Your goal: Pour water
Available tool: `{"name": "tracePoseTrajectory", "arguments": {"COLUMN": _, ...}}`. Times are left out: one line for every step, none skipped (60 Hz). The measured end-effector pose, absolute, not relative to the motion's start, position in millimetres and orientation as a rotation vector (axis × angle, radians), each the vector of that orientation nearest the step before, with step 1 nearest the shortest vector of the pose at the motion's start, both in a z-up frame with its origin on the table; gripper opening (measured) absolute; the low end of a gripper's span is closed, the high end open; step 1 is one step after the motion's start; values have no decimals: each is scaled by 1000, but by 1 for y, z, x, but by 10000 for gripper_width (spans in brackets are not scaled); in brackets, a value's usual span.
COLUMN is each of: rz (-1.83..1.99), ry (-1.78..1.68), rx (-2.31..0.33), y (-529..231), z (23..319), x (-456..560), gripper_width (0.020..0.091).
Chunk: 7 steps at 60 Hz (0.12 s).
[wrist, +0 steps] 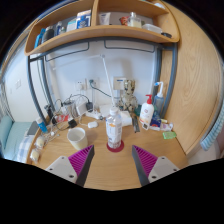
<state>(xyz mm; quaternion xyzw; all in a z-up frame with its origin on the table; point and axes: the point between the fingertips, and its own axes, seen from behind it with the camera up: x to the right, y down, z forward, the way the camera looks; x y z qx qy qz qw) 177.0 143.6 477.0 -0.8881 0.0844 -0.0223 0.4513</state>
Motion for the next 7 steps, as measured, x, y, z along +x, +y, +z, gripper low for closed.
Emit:
{"name": "tracePoseTrajectory", "arguments": {"rz": -62, "ry": 203, "rx": -2196, "y": 143, "z": 477, "x": 179, "gripper_width": 763}}
{"name": "tracePoseTrajectory", "arguments": {"rz": -68, "ry": 197, "rx": -2197, "y": 142, "z": 478, "x": 181, "gripper_width": 764}}
{"name": "tracePoseTrajectory", "arguments": {"rz": -75, "ry": 190, "rx": -2197, "y": 142, "z": 478, "x": 182, "gripper_width": 763}}
{"name": "tracePoseTrajectory", "arguments": {"rz": -81, "ry": 183, "rx": -2197, "y": 141, "z": 479, "x": 184, "gripper_width": 764}}
{"name": "tracePoseTrajectory", "arguments": {"rz": -85, "ry": 175, "rx": -2197, "y": 141, "z": 479, "x": 185, "gripper_width": 763}}
{"name": "tracePoseTrajectory", "arguments": {"rz": -88, "ry": 168, "rx": -2197, "y": 141, "z": 479, "x": 185, "gripper_width": 760}}
{"name": "tracePoseTrajectory", "arguments": {"rz": -90, "ry": 161, "rx": -2199, "y": 141, "z": 479, "x": 185, "gripper_width": 756}}
